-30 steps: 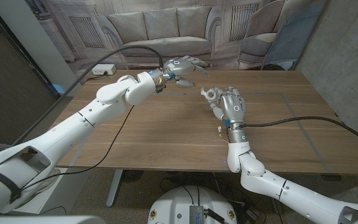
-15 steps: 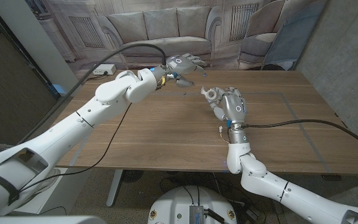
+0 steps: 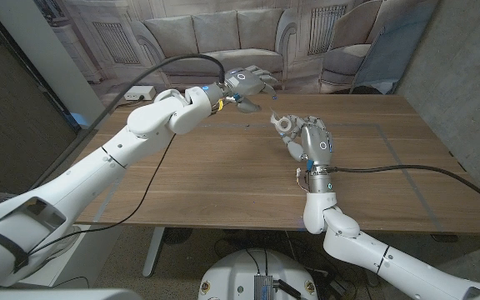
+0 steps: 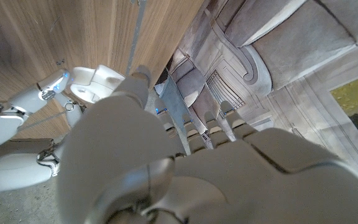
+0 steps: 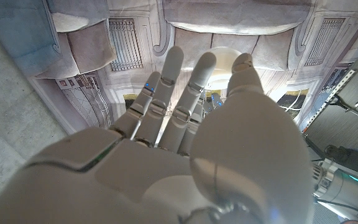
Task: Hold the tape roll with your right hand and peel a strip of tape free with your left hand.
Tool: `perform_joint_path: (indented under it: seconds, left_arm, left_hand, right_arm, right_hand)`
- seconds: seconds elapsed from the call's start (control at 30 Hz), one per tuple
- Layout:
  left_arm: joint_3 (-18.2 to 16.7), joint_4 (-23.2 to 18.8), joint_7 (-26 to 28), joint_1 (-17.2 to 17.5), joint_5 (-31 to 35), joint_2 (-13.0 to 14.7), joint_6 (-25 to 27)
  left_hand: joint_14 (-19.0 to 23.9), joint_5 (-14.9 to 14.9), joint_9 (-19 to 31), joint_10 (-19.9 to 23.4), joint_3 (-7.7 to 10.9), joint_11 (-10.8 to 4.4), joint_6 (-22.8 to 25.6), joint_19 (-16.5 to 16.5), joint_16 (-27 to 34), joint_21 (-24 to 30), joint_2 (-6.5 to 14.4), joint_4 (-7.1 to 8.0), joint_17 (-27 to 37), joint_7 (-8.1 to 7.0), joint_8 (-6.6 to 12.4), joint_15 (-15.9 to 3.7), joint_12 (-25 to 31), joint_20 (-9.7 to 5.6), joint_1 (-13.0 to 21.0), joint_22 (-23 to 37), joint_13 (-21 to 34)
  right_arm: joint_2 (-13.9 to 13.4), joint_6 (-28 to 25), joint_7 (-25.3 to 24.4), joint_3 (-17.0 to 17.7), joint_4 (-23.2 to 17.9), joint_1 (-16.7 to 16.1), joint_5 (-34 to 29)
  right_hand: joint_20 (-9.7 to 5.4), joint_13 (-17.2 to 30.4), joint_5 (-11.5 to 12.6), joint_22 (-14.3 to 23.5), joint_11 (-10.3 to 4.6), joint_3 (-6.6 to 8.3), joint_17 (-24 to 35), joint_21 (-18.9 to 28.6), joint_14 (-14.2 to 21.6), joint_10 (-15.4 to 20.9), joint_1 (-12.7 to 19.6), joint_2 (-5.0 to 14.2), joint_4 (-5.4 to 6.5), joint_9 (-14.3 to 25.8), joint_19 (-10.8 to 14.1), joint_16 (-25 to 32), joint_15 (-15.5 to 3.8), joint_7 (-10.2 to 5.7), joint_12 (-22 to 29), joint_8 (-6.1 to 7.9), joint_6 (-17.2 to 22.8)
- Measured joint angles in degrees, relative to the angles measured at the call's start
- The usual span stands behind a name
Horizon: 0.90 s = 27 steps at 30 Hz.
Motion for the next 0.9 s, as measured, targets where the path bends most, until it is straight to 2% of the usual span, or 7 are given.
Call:
perform_joint_path:
  seconds: [0.37,0.43,0.9]
  left_arm:
    - [-0.11,0.80,1.10,0.05,0.22,-0.71,-1.15]
    - [-0.10,0.96,1.10,-0.04,0.05,-0.92,-1.54]
    - [0.65,2.02,1.38,-0.67,0.06,-1.76,-2.67]
  left_hand:
    - [0.05,0.01,-0.01,1.02,-0.25,-0.39,2.00,0.54,0.00,0.34,0.16,0.25,0.00,0.25,0.45,0.04,0.00,-0.53,0.12,0.27,0.00]
    - [0.05,0.01,-0.01,1.02,-0.25,-0.39,2.46,0.54,0.00,0.34,0.82,0.25,0.00,0.10,0.45,0.04,0.00,-0.53,-0.55,0.27,0.00]
    - [0.67,0.01,-0.01,2.26,-0.24,-1.22,6.00,0.85,0.00,0.34,0.82,0.24,0.26,0.15,1.37,0.04,0.40,-0.83,-0.53,0.27,-0.01]
  right_arm:
    - [-0.17,0.67,-0.15,0.21,-0.45,-0.21,-0.02]
    - [-0.22,0.78,-0.17,0.28,-0.51,-0.25,-0.01]
    - [-0.63,1.44,-0.21,0.59,-0.98,-0.38,-0.02]
  right_hand:
    - [0.13,0.00,-0.16,0.00,0.00,0.00,-0.01,0.40,0.21,0.00,0.00,0.00,0.00,0.00,-0.48,0.00,-0.19,0.00,0.22,0.00,0.00]
    - [0.13,-0.01,-0.09,0.00,0.00,0.00,-0.01,0.54,0.21,0.00,0.00,0.00,0.00,0.00,-0.48,0.00,-0.19,0.00,0.22,0.00,0.00]
    - [-0.07,0.08,0.04,-0.01,0.00,0.00,0.27,0.78,0.21,0.00,0.07,-0.07,0.00,0.00,-0.68,-0.62,-0.19,0.00,0.22,0.00,0.00]
